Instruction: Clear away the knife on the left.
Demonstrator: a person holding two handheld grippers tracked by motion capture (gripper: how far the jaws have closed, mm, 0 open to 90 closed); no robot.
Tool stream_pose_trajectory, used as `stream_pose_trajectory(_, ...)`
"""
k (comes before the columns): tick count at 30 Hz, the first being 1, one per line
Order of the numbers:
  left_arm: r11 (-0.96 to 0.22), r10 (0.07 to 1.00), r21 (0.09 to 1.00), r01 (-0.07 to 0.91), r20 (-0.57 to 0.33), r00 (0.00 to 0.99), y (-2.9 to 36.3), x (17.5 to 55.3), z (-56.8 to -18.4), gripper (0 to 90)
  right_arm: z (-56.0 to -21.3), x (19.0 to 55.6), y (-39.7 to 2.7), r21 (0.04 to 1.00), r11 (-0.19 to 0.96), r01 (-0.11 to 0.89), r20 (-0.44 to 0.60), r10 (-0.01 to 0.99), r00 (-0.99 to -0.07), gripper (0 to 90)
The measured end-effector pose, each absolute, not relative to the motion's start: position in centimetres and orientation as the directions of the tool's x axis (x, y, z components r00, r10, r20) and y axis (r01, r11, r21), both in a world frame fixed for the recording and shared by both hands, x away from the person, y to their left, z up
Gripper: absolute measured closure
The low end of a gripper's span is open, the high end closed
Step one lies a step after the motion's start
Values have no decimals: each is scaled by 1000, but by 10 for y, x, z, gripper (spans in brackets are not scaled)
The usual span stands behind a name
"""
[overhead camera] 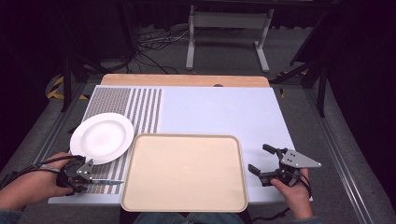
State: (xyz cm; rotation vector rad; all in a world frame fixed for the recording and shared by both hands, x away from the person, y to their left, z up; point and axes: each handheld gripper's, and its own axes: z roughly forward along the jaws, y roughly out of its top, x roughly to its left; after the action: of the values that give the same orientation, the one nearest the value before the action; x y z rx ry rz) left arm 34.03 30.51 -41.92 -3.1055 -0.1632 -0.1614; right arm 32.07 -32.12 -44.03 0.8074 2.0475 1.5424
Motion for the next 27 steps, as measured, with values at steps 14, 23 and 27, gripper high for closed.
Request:
stream_pose_trajectory(14, -993, 28, -115, 39, 101, 995, 299, 345, -425, 767, -441, 320, -321, 961, 206, 183, -7, 684, -730, 38)
stream_pose_trajectory(23, -994, 4, -111, 15, 99, 995, 300, 345, -425, 774, -440, 320, -322, 963, 199, 184, -2, 684, -729, 38)
stream_pose_trajectory(27, -994, 23, -107, 33, 94, 995, 302, 346, -424, 777, -441, 320, -322, 962, 199, 186, 0, 683, -730, 38)
